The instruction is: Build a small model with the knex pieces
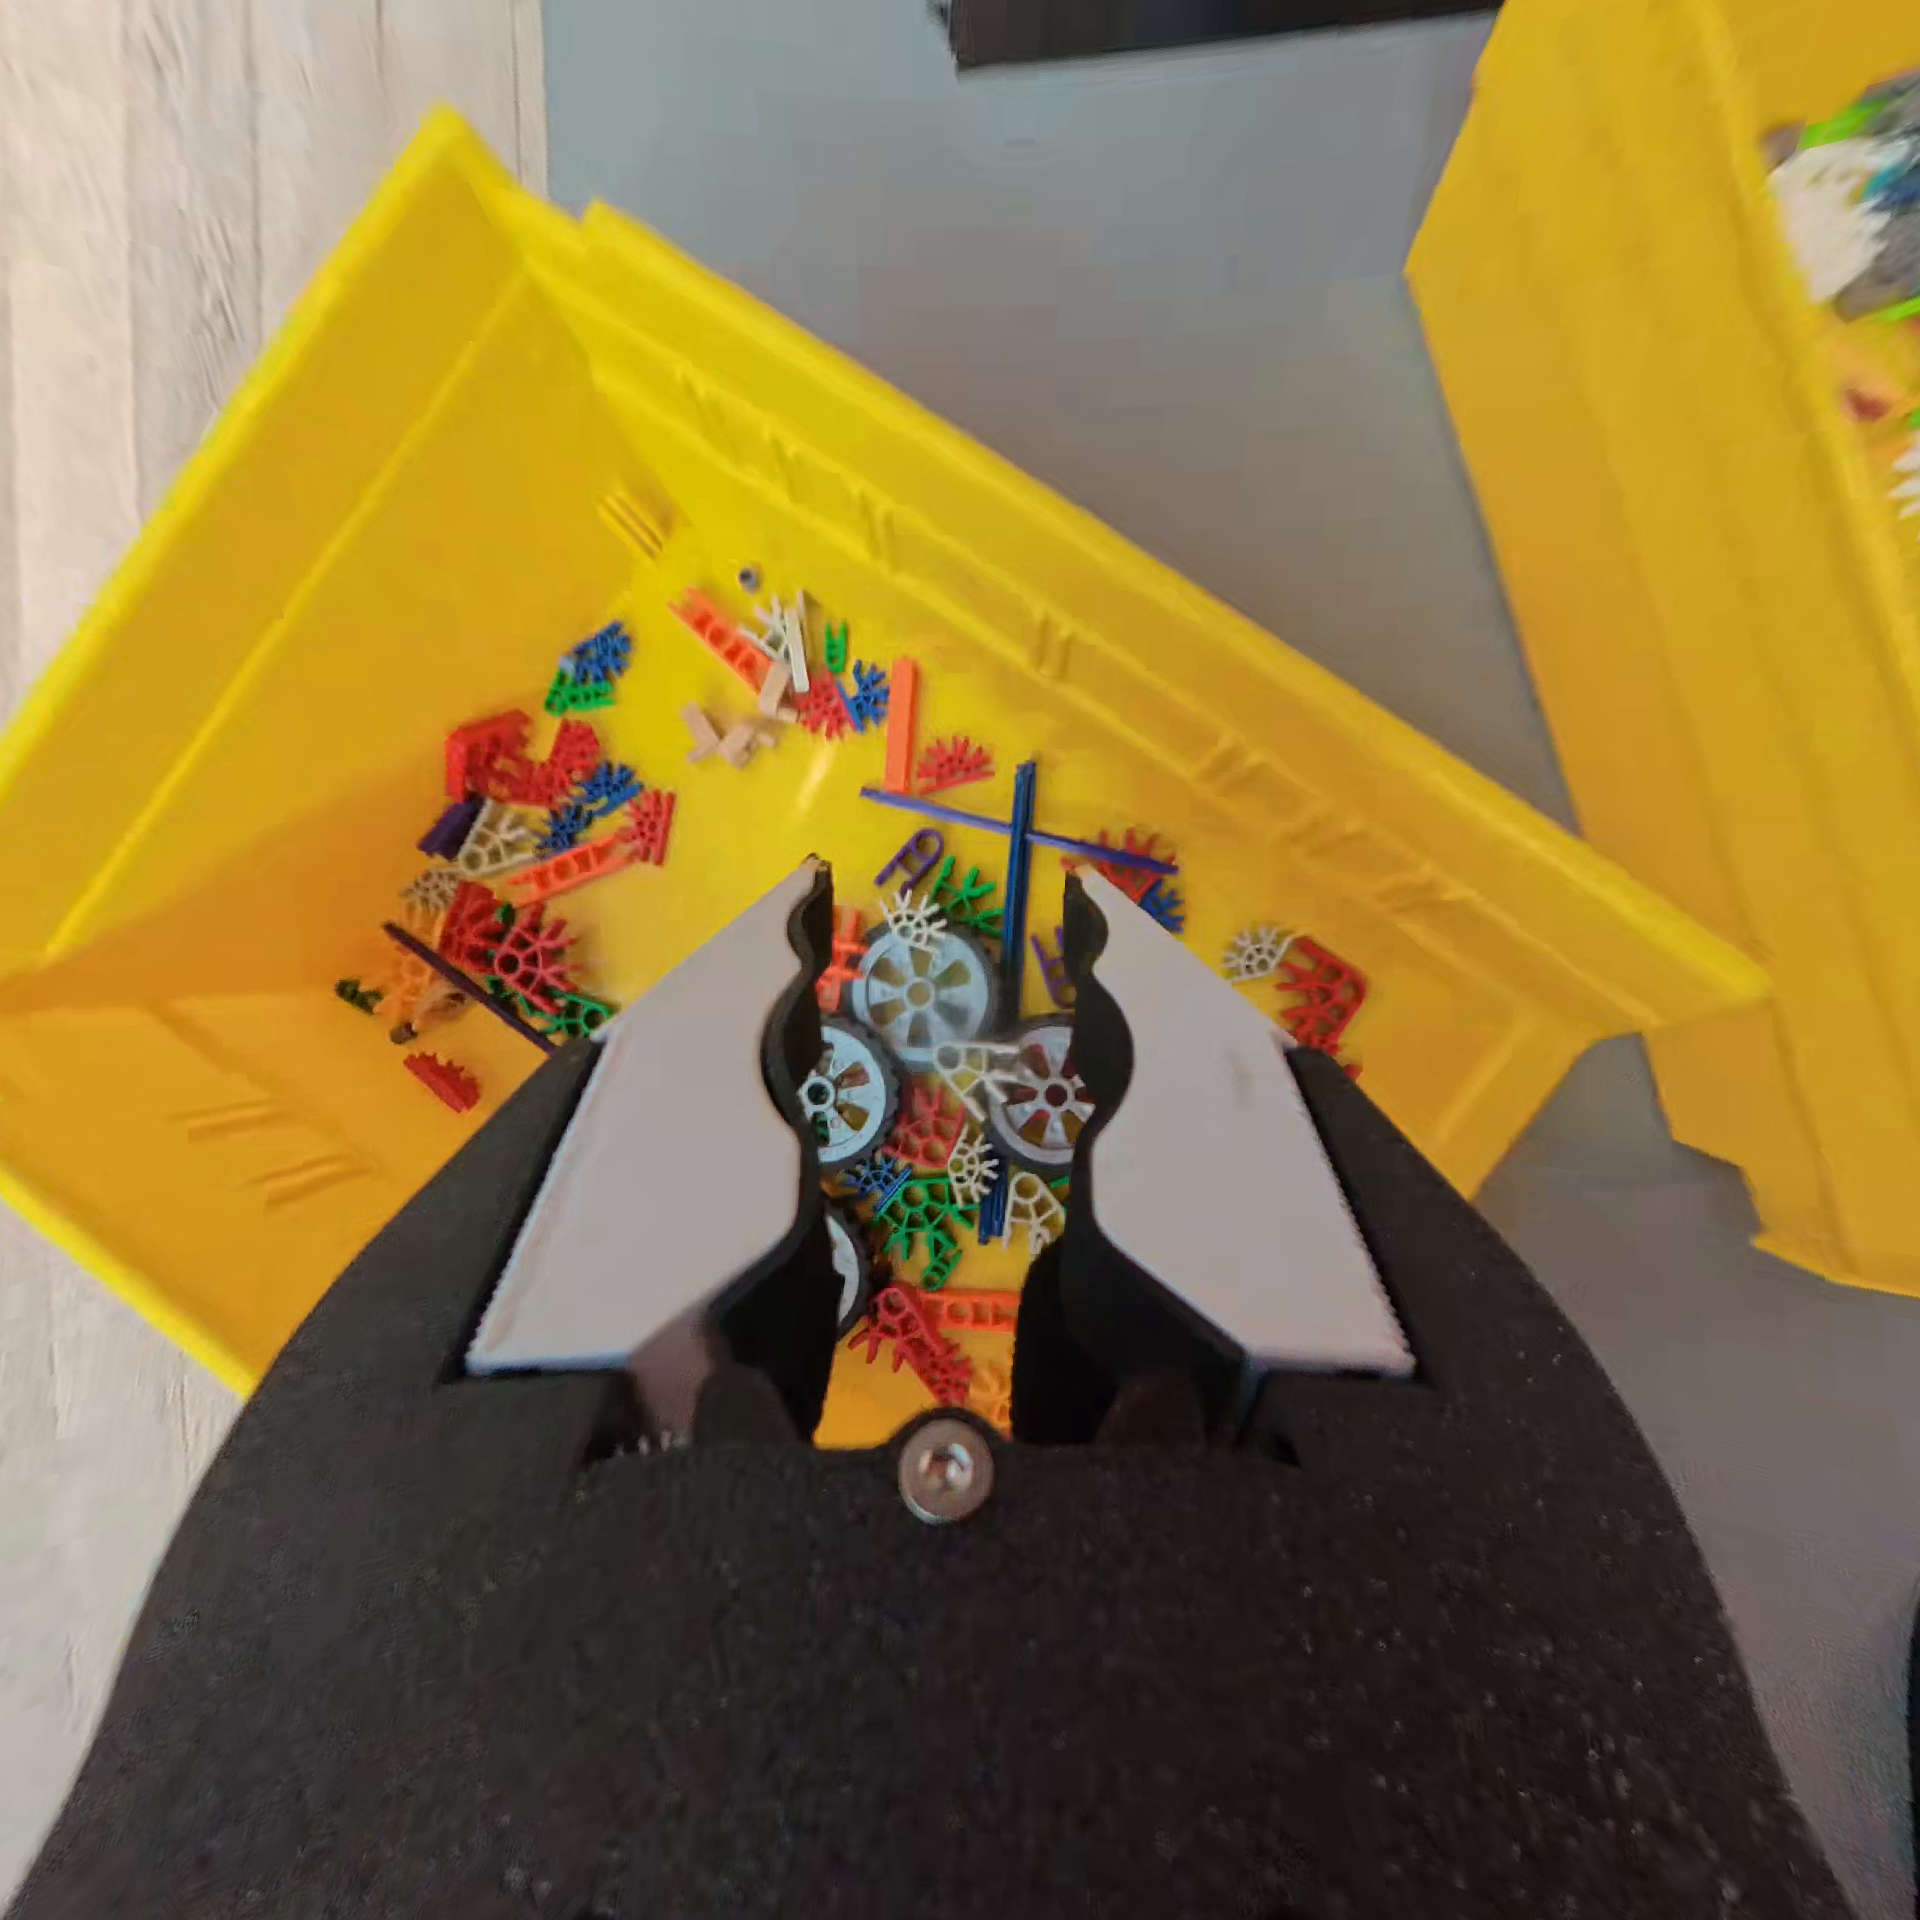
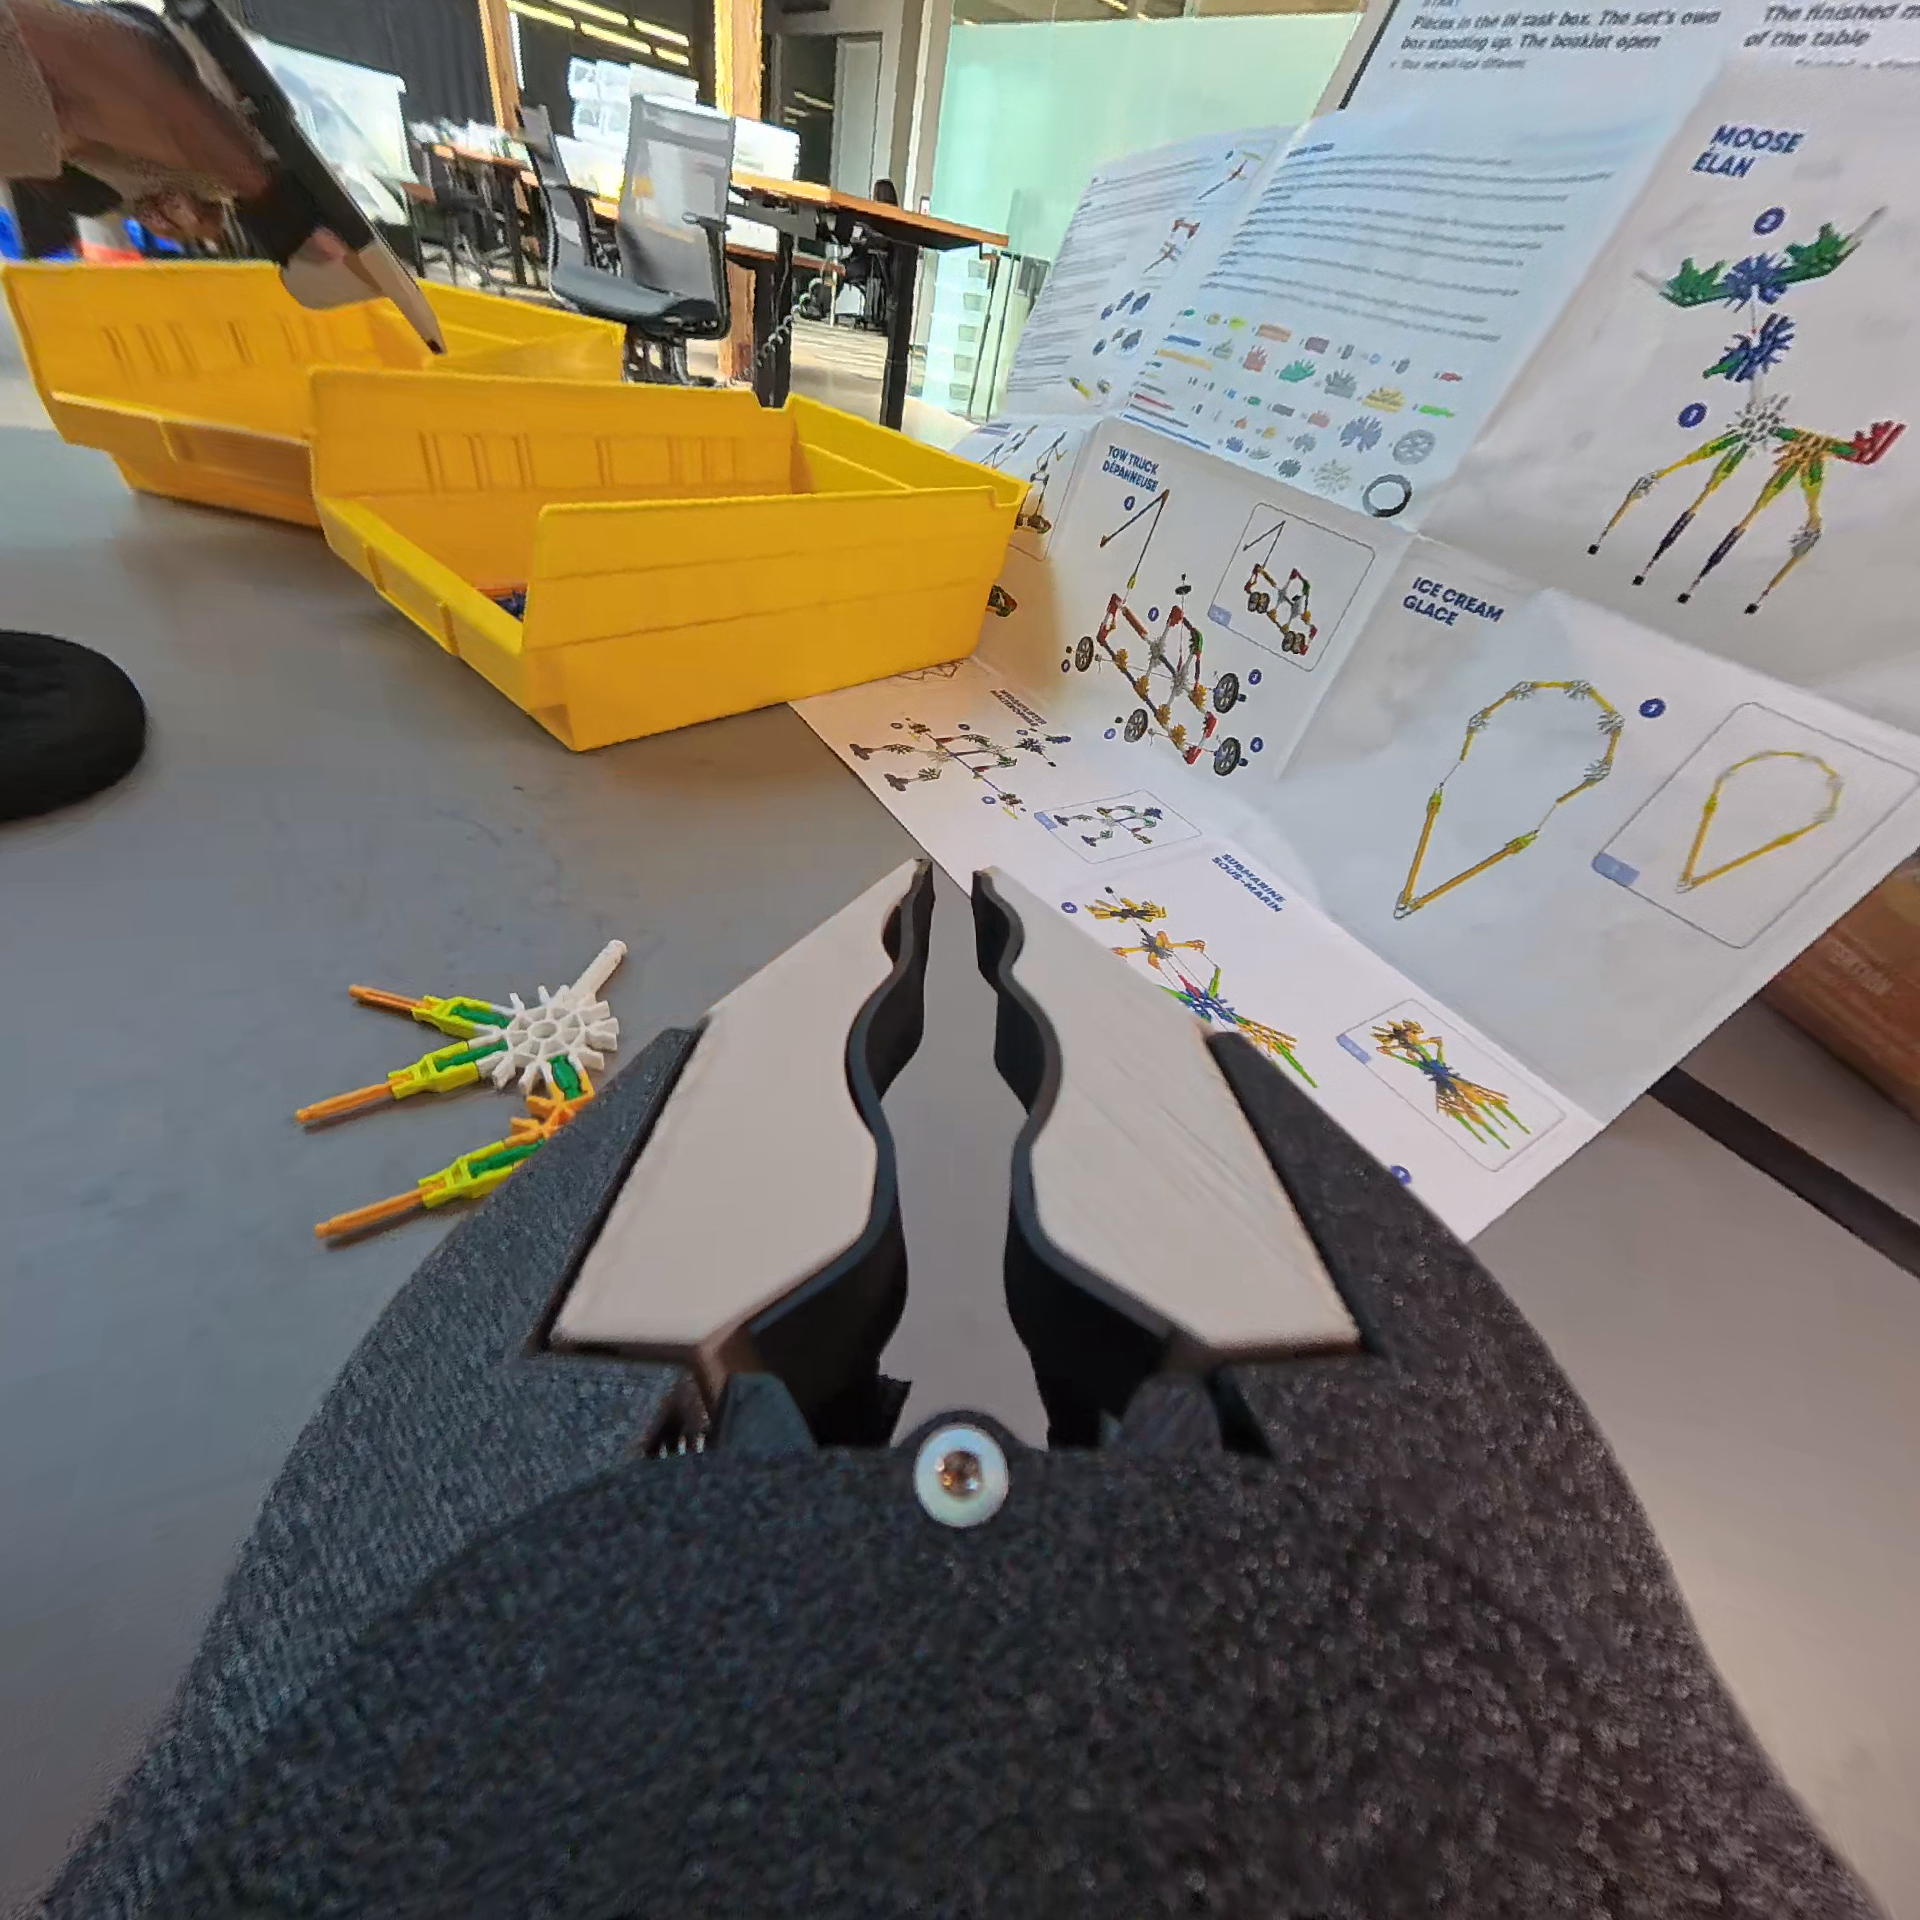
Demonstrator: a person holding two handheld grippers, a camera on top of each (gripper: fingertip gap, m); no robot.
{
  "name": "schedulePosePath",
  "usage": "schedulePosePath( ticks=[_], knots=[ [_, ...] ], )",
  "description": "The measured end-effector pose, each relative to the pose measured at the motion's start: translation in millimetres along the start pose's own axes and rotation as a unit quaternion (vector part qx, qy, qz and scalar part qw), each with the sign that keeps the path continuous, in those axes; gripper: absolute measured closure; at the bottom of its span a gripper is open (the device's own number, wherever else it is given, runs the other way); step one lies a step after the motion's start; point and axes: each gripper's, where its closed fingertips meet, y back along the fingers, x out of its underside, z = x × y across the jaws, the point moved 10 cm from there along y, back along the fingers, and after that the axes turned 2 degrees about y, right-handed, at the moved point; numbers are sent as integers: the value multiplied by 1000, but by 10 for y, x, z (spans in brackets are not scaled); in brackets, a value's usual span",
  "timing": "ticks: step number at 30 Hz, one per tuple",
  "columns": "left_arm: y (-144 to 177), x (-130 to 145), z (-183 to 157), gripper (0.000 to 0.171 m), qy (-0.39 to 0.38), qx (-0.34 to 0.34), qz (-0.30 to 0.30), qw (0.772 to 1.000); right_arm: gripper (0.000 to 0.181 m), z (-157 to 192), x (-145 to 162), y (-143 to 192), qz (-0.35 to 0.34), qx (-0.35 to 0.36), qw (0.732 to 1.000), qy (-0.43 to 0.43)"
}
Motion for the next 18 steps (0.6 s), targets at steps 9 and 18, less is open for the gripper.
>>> schedulePosePath(
  ticks=[9, 18],
  knots=[
    [-508, 130, 187, 139, 39, 12, 113, 993, 175, 98, 37, 5, 23, -9, 998, 54],
    [-609, 161, 183, 154, 54, 21, 130, 990, 176, 137, 43, -8, 28, -13, 997, 69]
  ],
)
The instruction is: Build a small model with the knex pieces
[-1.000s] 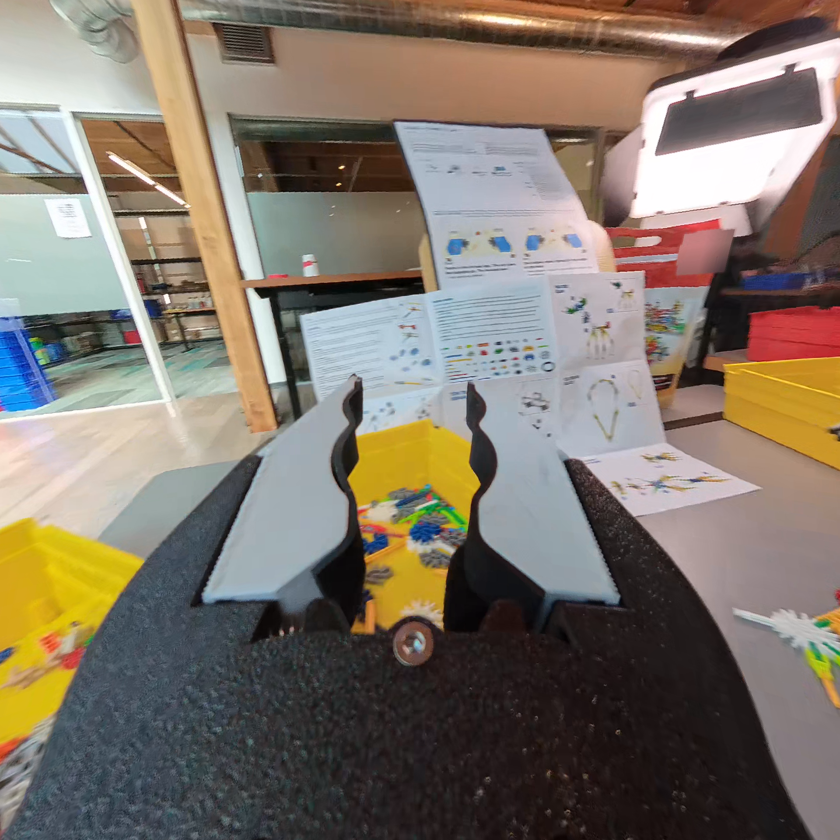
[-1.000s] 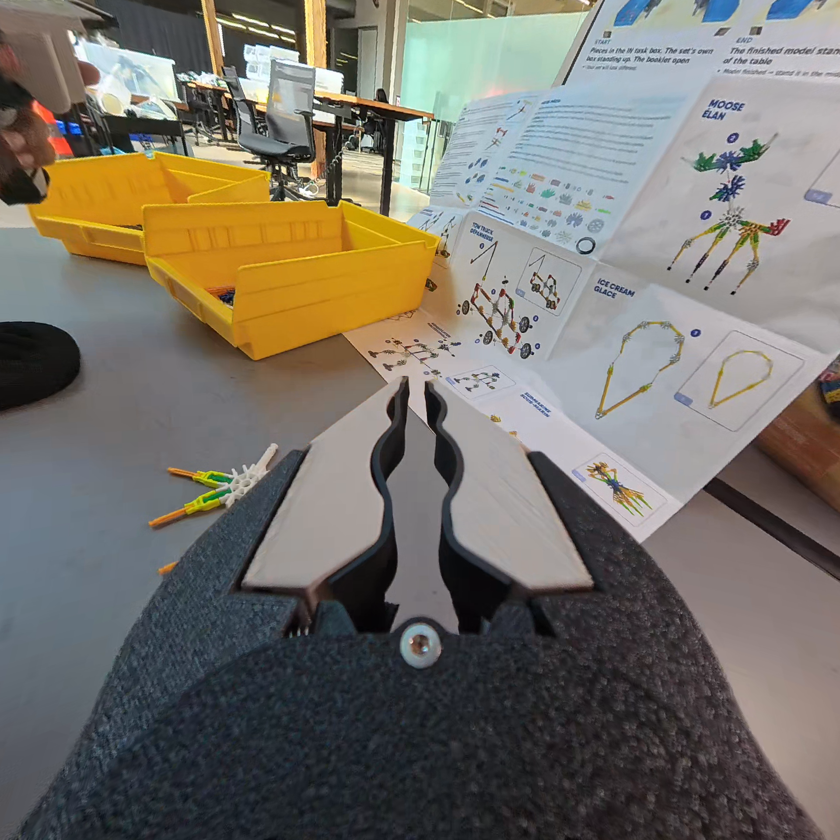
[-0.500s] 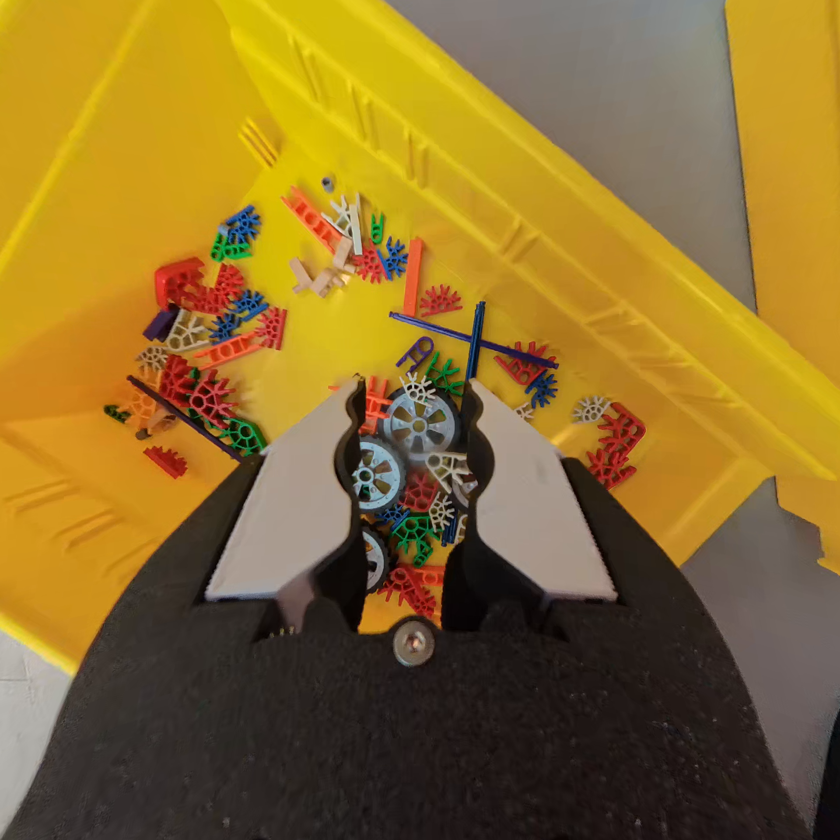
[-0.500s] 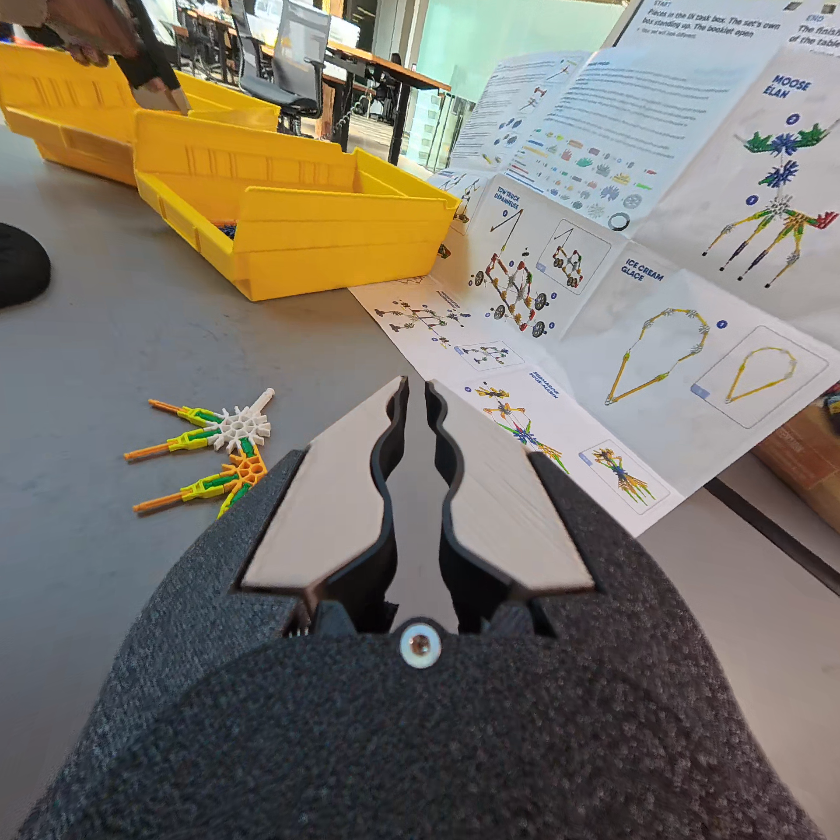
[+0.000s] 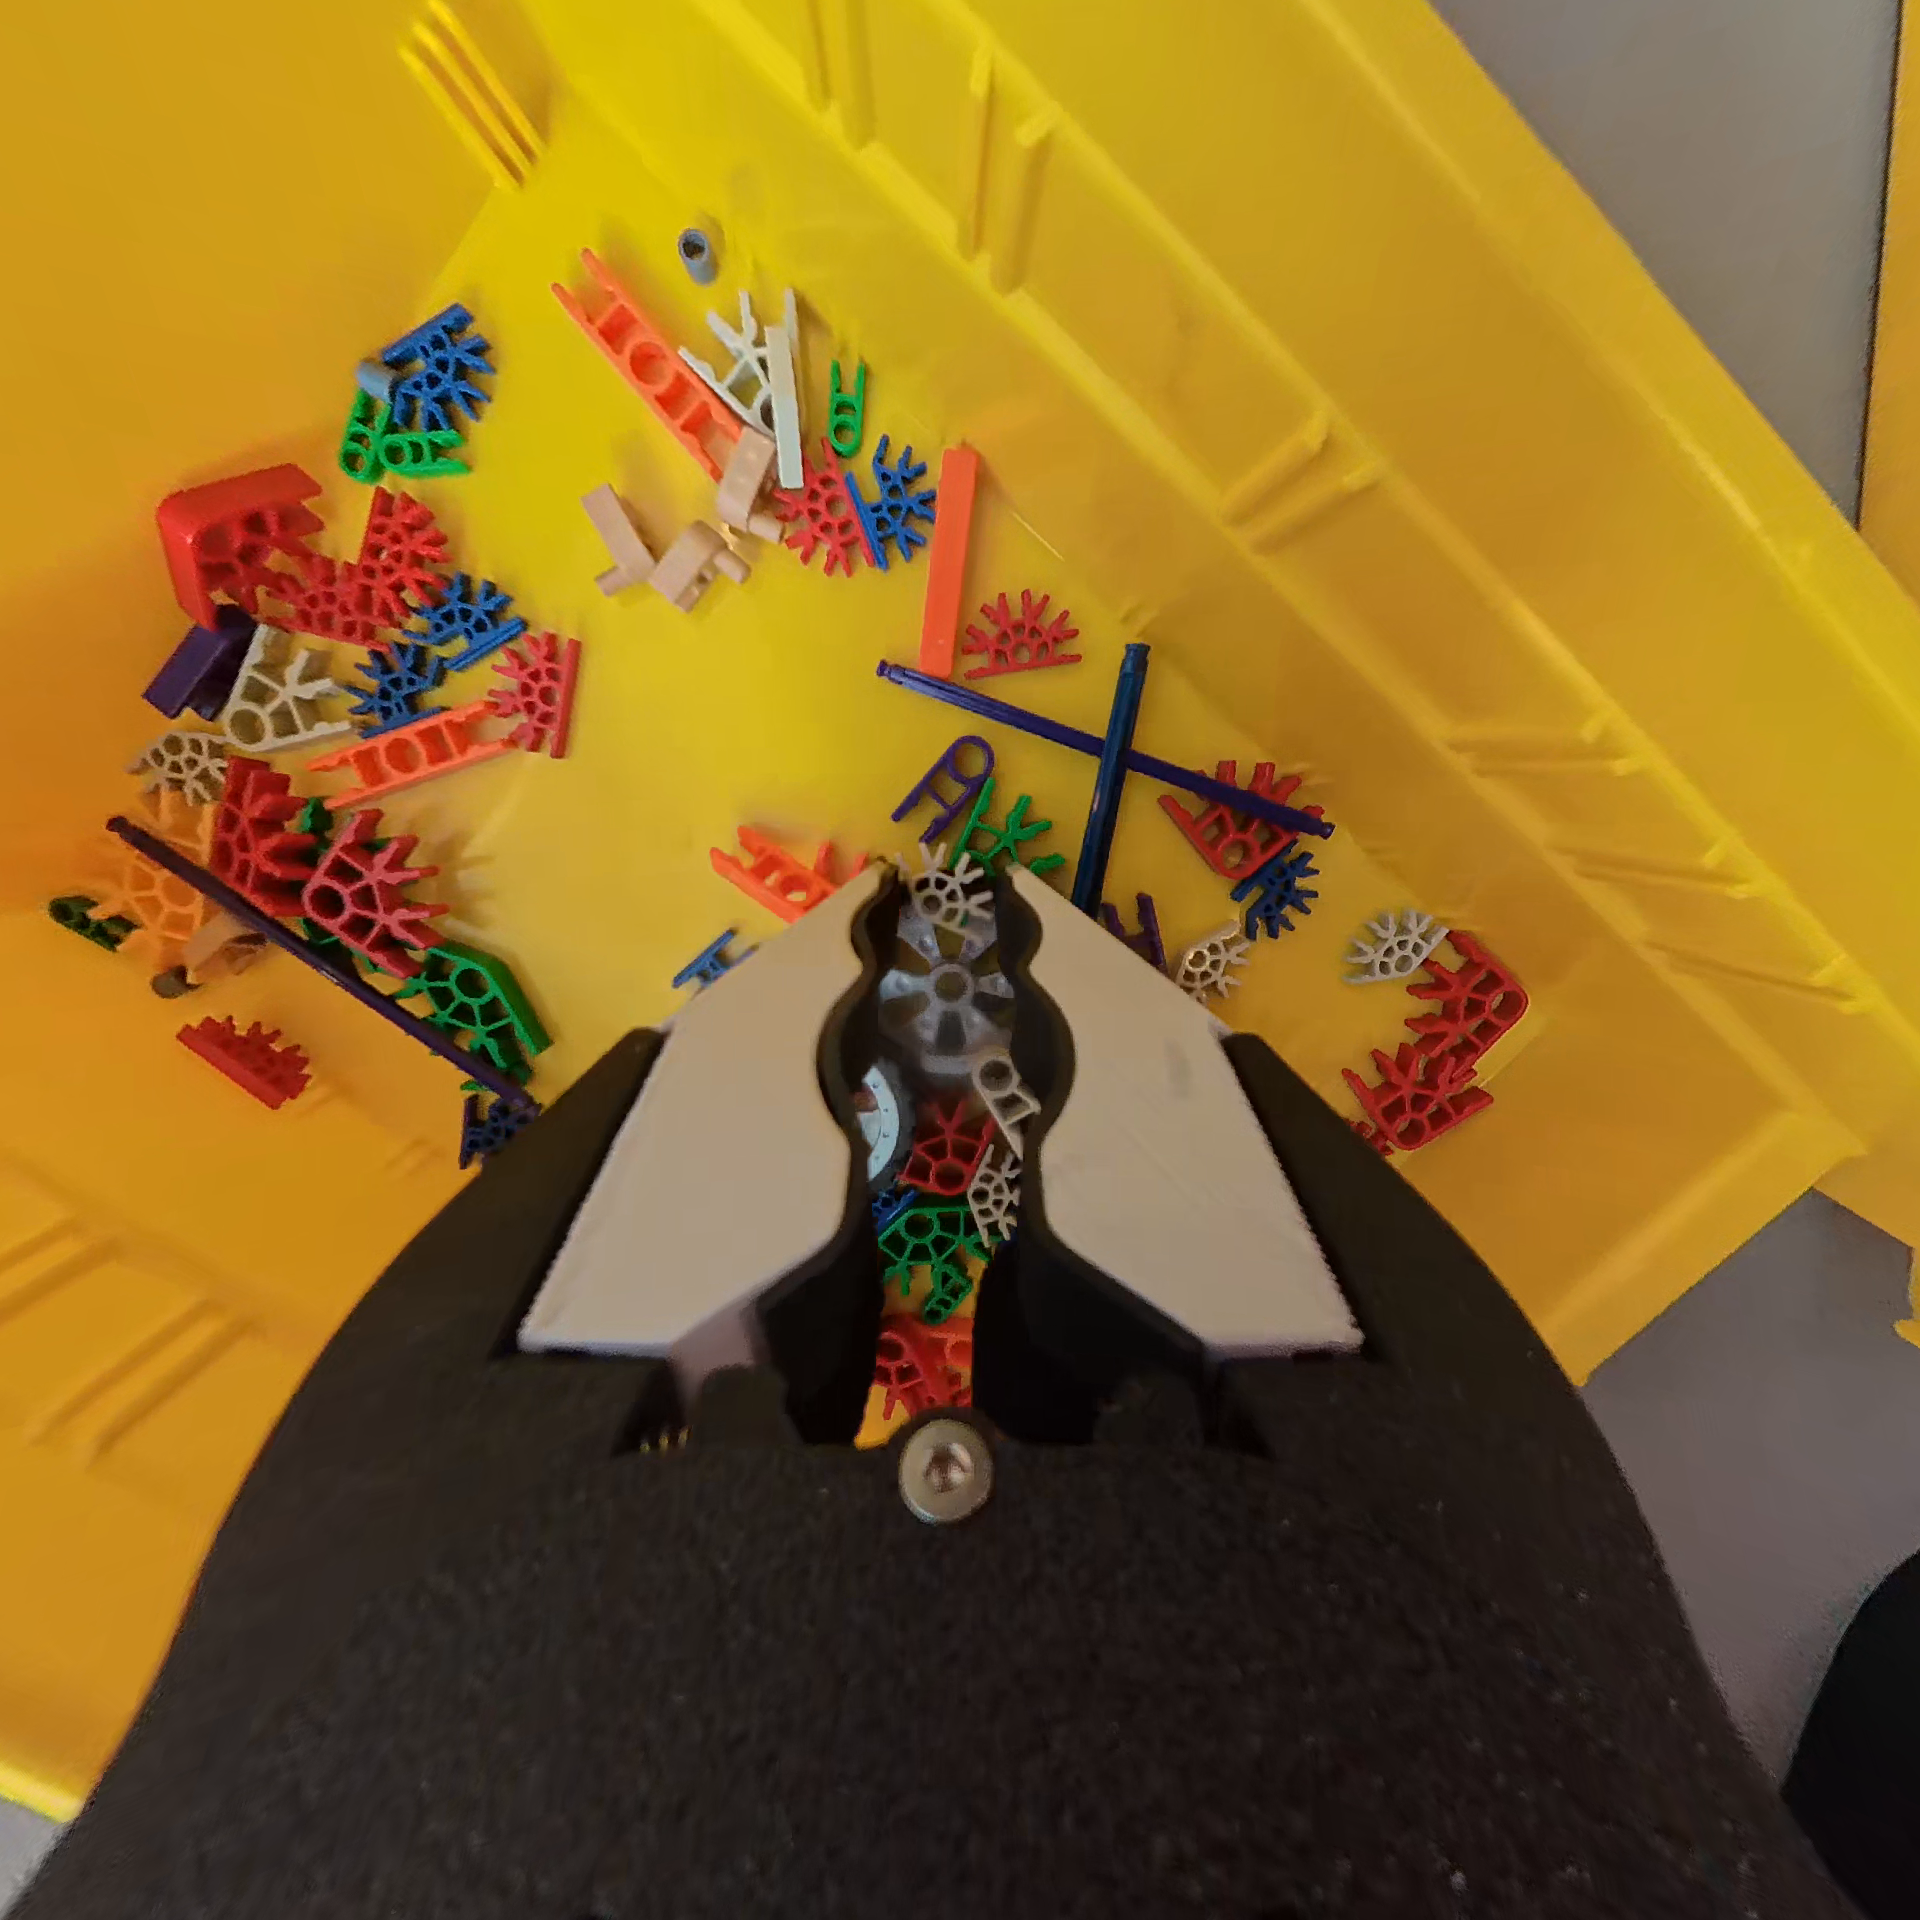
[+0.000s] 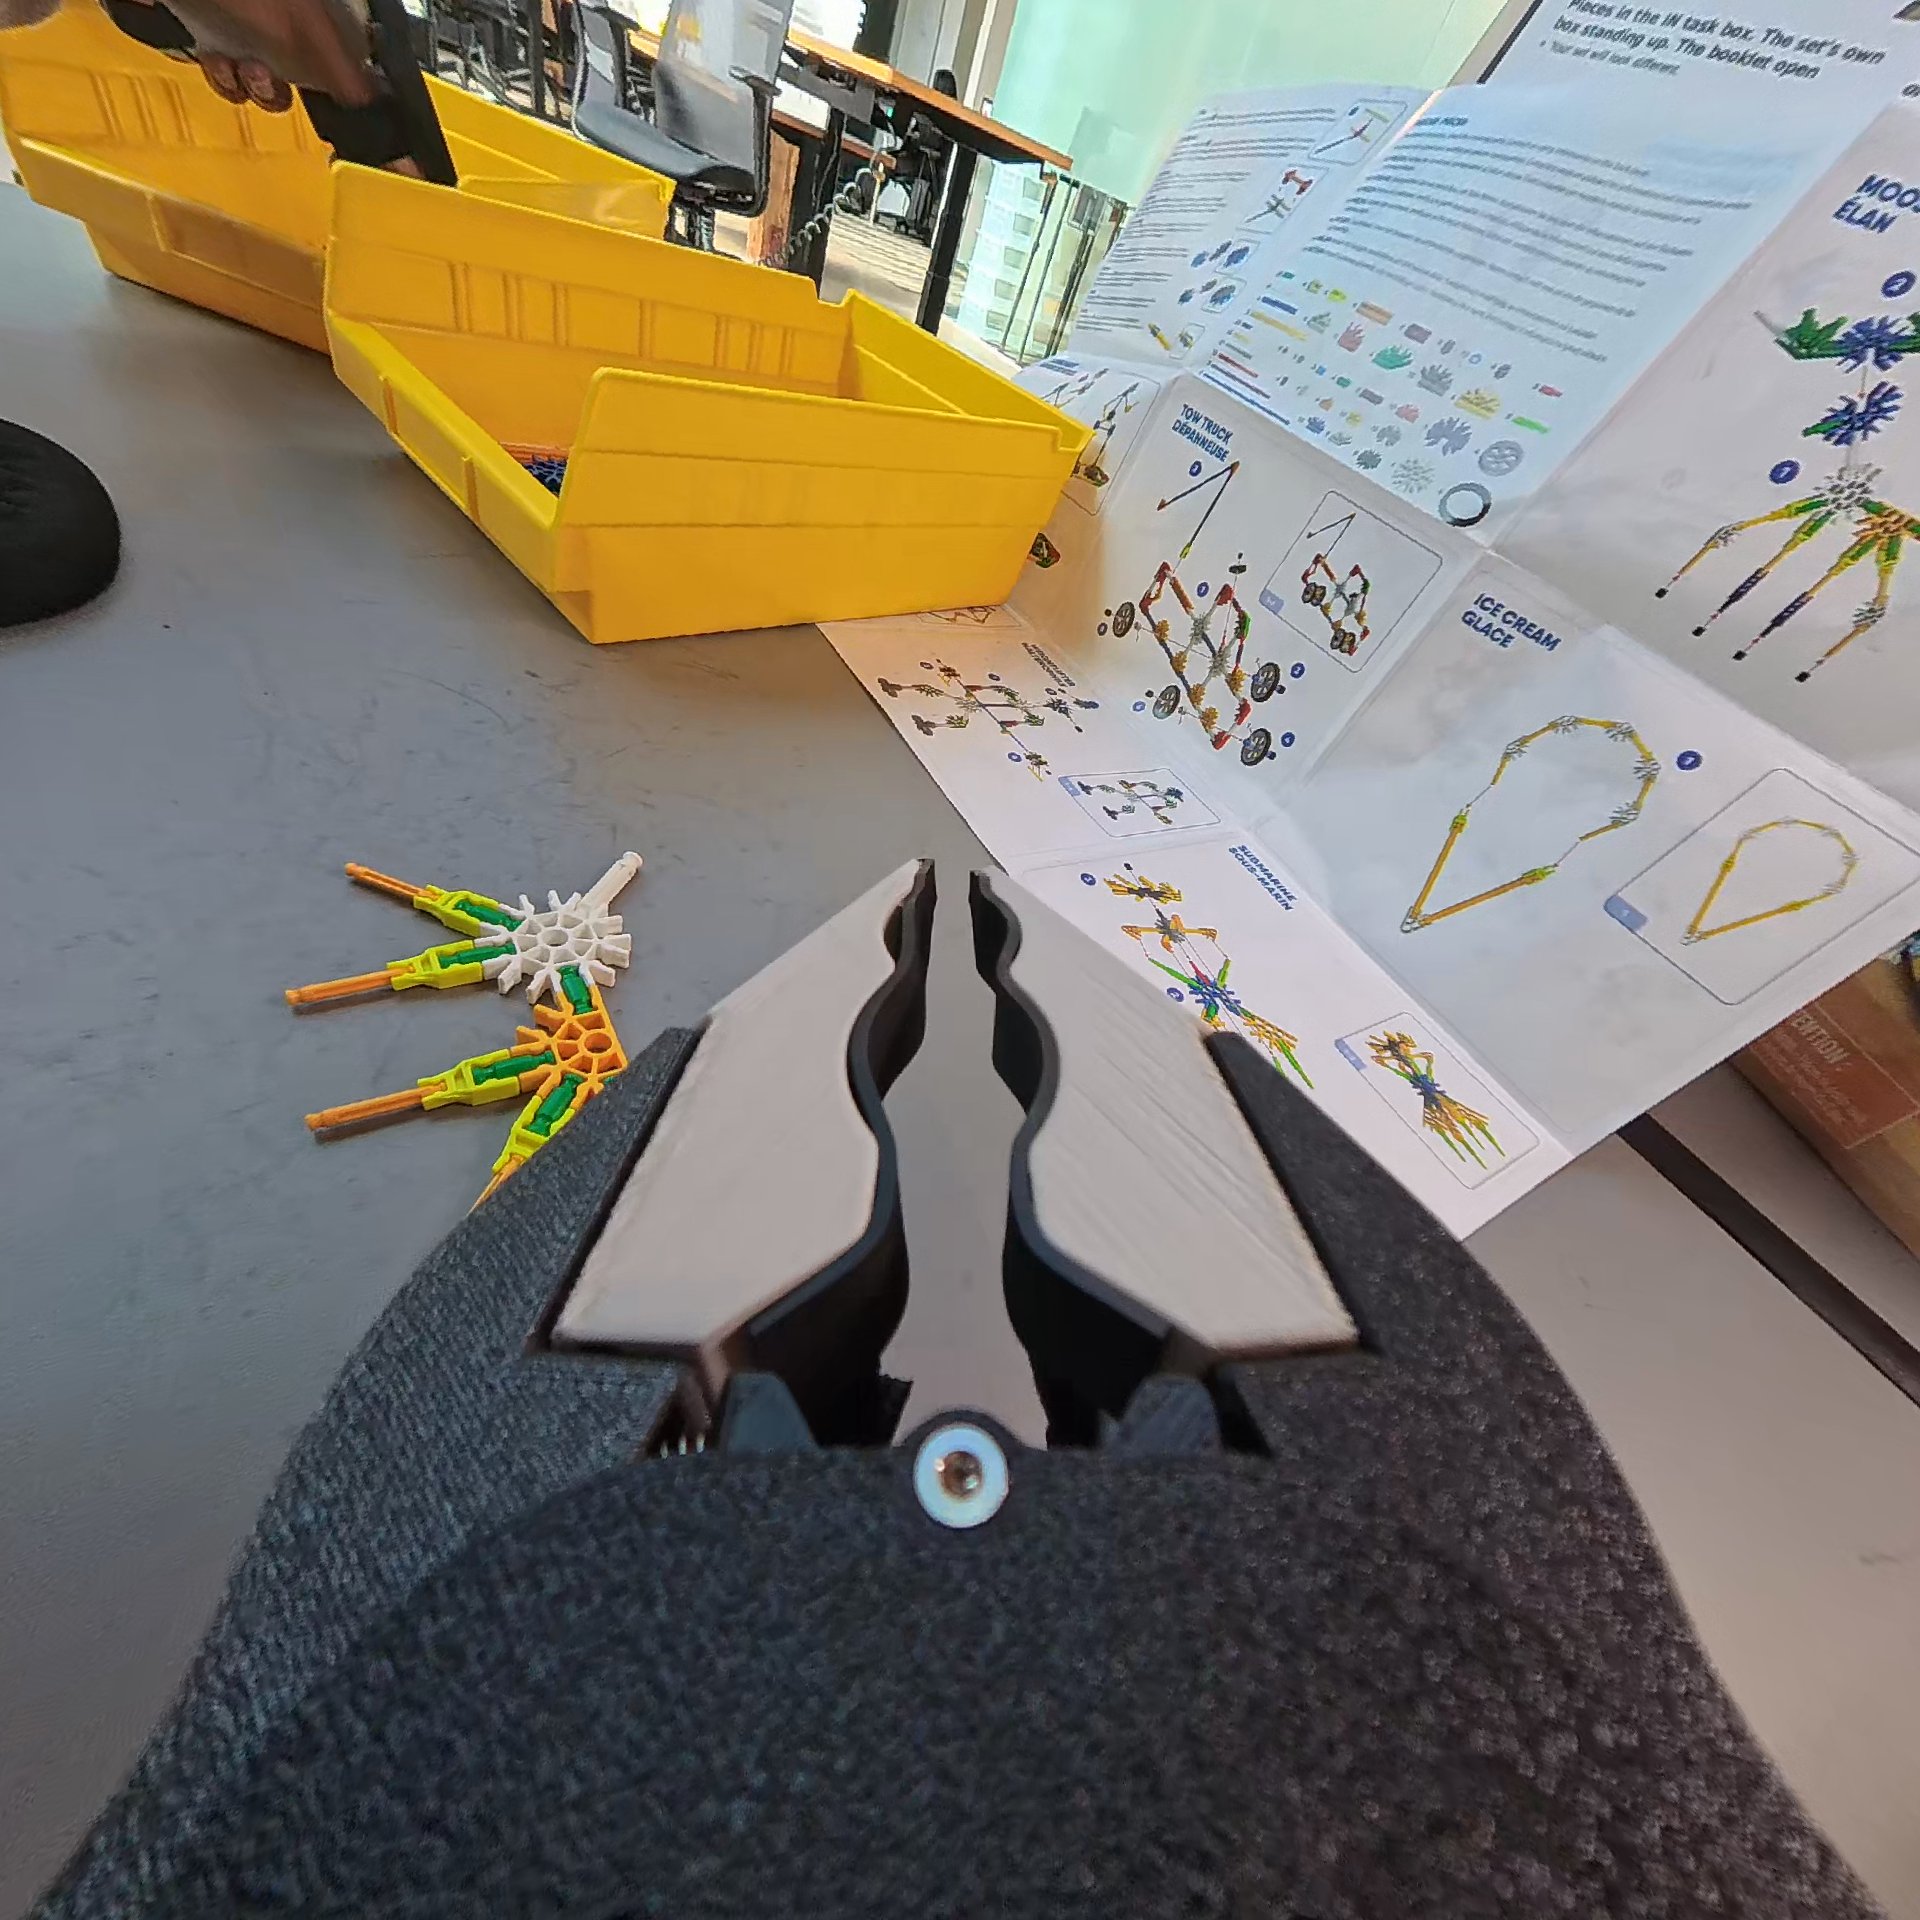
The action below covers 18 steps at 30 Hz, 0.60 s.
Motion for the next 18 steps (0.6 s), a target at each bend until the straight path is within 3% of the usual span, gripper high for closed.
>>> schedulePosePath(
  ticks=[5, 10, 14, 18],
  knots=[
    [83, -9, -33, 158, -26, -18, -11, 999, 176, -3, -1, 4, -2, 2, 1000, -1],
    [517, -40, -261, 158, -64, -5, -99, 993, 176, 5, -1, 2, -1, 1, 1000, 1],
    [1050, 92, -1178, 157, -183, 102, -186, 960, 176, 10, 4, -17, 6, 1, 1000, 2],
    [1039, 666, -2538, 157, -329, 268, -157, 892, 176, 18, 3, -18, 6, 6, 1000, 8]
  ],
)
